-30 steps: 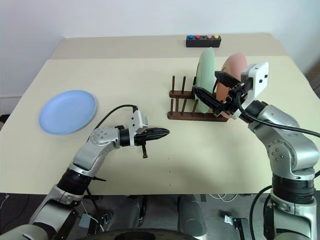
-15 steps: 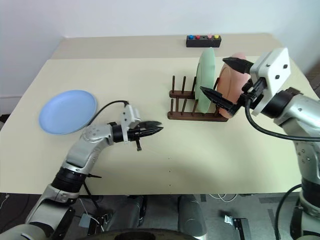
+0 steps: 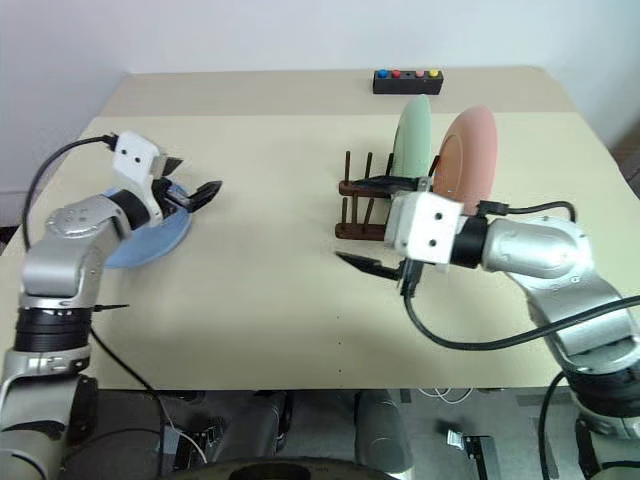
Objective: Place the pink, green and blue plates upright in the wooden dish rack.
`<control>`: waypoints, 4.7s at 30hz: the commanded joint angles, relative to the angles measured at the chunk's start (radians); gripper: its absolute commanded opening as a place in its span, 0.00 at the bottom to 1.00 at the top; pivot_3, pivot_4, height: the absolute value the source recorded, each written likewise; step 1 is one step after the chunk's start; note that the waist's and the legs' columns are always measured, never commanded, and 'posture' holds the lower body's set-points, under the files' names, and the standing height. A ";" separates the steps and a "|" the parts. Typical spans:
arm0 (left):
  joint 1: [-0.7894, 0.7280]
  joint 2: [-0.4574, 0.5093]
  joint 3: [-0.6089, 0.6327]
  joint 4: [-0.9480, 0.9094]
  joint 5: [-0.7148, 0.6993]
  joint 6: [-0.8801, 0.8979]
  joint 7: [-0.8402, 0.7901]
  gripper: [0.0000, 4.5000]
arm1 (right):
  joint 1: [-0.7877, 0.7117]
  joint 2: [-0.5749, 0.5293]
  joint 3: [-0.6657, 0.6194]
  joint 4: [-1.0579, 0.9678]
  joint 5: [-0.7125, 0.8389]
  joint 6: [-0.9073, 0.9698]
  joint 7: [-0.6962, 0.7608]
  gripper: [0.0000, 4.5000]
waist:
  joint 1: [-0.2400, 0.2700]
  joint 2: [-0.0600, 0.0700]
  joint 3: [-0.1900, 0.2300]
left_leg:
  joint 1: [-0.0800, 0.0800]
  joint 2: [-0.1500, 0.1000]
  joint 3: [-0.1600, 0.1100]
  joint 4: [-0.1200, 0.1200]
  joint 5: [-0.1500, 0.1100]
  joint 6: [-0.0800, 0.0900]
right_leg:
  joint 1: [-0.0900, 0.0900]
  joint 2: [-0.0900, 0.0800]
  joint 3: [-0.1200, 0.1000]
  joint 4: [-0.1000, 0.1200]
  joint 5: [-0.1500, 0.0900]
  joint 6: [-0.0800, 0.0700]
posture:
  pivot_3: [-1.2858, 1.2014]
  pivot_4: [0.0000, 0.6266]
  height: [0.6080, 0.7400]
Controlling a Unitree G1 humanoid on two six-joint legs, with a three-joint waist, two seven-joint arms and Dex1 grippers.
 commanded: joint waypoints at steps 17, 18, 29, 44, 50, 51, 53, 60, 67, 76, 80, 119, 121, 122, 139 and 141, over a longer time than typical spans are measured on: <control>-0.145 0.228 0.094 0.631 0.106 0.071 0.113 0.99 | 0.049 0.089 0.026 0.047 -0.093 -0.092 0.011 1.00 | 0.003 -0.005 0.000 | 0.000 0.000 0.000 0.000 0.000 0.000 | -0.001 0.000 0.000 0.001 0.000 0.000 | 0.52 0.24 1.00; -0.154 0.225 0.097 0.660 0.104 0.065 0.113 0.99 | 0.054 0.091 0.025 0.045 -0.095 -0.091 0.008 1.00 | 0.003 -0.005 0.000 | 0.000 0.000 0.000 0.000 0.000 0.000 | -0.001 0.000 0.000 0.001 0.000 0.000 | 0.52 0.24 1.00; -0.179 0.175 0.102 0.733 0.079 0.043 0.084 0.36 | 0.070 0.096 0.012 0.038 -0.099 -0.088 -0.005 1.00 | 0.000 -0.006 0.000 | 0.000 0.000 0.000 0.000 0.000 0.000 | -0.001 0.000 0.000 0.002 0.000 0.000 | 0.52 0.24 1.00; -0.137 -0.066 0.258 0.161 -0.148 0.044 0.159 0.00 | 0.007 0.111 0.013 0.070 -0.112 -0.110 -0.003 1.00 | 0.002 -0.008 0.000 | -0.001 0.000 0.000 0.001 0.001 -0.001 | -0.001 -0.001 0.000 0.003 0.001 -0.001 | 0.52 0.24 1.00; -0.246 -0.242 0.184 -0.057 -0.171 0.077 0.299 0.00 | -0.106 0.126 0.068 0.157 -0.307 -0.200 -0.067 1.00 | 0.003 -0.008 0.000 | -0.001 0.000 0.000 0.001 0.001 -0.002 | -0.002 -0.001 0.000 0.003 0.001 -0.001 | 0.52 0.24 1.00; -0.273 -0.264 0.157 -0.080 -0.161 0.077 0.321 0.00 | -0.132 0.132 0.082 0.181 -0.350 -0.214 -0.085 1.00 | 0.003 -0.008 0.000 | -0.001 0.000 0.000 0.001 0.001 -0.002 | -0.002 -0.001 0.000 0.003 0.001 -0.001 | 0.52 0.24 1.00; -0.305 -0.295 0.130 -0.106 -0.155 0.085 0.352 0.00 | -0.162 0.142 0.098 0.213 -0.402 -0.237 -0.107 1.00 | 0.002 -0.008 0.000 | -0.001 0.000 0.000 0.001 0.001 -0.002 | -0.002 -0.001 0.000 0.002 0.001 -0.001 | 0.52 0.24 1.00; -0.342 -0.371 0.077 -0.182 -0.180 0.144 0.396 0.00 | -0.221 0.185 0.139 0.280 -0.534 -0.294 -0.171 1.00 | -0.002 -0.008 0.000 | -0.001 0.000 0.001 0.000 0.001 -0.002 | -0.003 -0.001 0.000 0.002 0.001 -0.001 | 0.52 0.24 1.00; -0.341 -0.400 0.047 -0.230 -0.186 0.175 0.403 0.00 | -0.265 0.212 0.188 0.337 -0.653 -0.380 -0.210 1.00 | 0.000 -0.008 0.000 | -0.001 0.000 0.001 0.000 0.001 -0.003 | -0.003 -0.001 0.000 0.002 0.001 -0.001 | 0.52 0.24 1.00; -0.339 -0.439 0.050 -0.253 -0.211 0.202 0.422 0.00 | -0.262 0.237 0.222 0.372 -0.714 -0.444 -0.214 0.36 | 0.000 -0.008 0.000 | -0.001 0.000 0.001 0.000 0.002 -0.003 | -0.003 -0.001 0.000 0.002 0.001 -0.001 | 0.52 0.24 1.00; -0.337 -0.441 0.047 -0.260 -0.215 0.212 0.422 0.00 | -0.257 0.230 0.213 0.383 -0.738 -0.469 -0.222 0.01 | 0.000 -0.008 0.000 | -0.001 0.000 0.001 0.000 0.002 -0.003 | -0.003 0.000 0.000 0.002 0.001 -0.001 | 0.52 0.24 1.00; -0.338 -0.445 0.077 -0.257 -0.274 0.193 0.404 0.14 | -0.250 0.220 0.197 0.412 -0.788 -0.534 -0.243 0.00 | -0.001 -0.008 0.000 | -0.001 0.000 0.001 0.000 0.002 -0.003 | -0.003 0.000 0.000 0.002 0.001 -0.001 | 0.52 0.24 1.00; -0.335 -0.448 0.084 -0.262 -0.289 0.186 0.396 0.31 | -0.251 0.221 0.197 0.413 -0.791 -0.536 -0.244 0.00 | -0.001 -0.008 0.000 | -0.001 0.000 0.001 0.000 0.002 -0.003 | -0.003 0.000 0.000 0.002 0.001 -0.001 | 0.52 0.24 1.00; -0.334 -0.449 0.087 -0.269 -0.299 0.179 0.390 0.43 | -0.251 0.220 0.197 0.413 -0.793 -0.537 -0.245 0.00 | -0.001 -0.008 0.000 | -0.001 0.000 0.001 0.000 0.002 -0.003 | -0.003 0.000 0.000 0.002 0.001 -0.001 | 0.52 0.24 1.00; -0.306 -0.260 0.292 -0.126 -0.325 -0.079 0.344 1.00 | -0.292 0.207 0.175 0.443 -0.784 -0.675 -0.284 0.00 | -0.003 -0.008 0.000 | 0.000 0.000 0.001 0.000 0.002 -0.003 | -0.003 0.000 0.000 0.002 0.001 -0.001 | 0.52 0.24 1.00; -0.227 -0.200 0.266 -0.067 -0.261 -0.136 0.295 1.00 | -0.315 0.242 0.149 0.419 -0.676 -0.646 -0.272 0.00 | -0.004 -0.008 0.000 | 0.000 0.000 0.001 0.000 0.002 -0.003 | -0.002 0.000 0.000 0.002 0.001 -0.001 | 0.52 0.24 1.00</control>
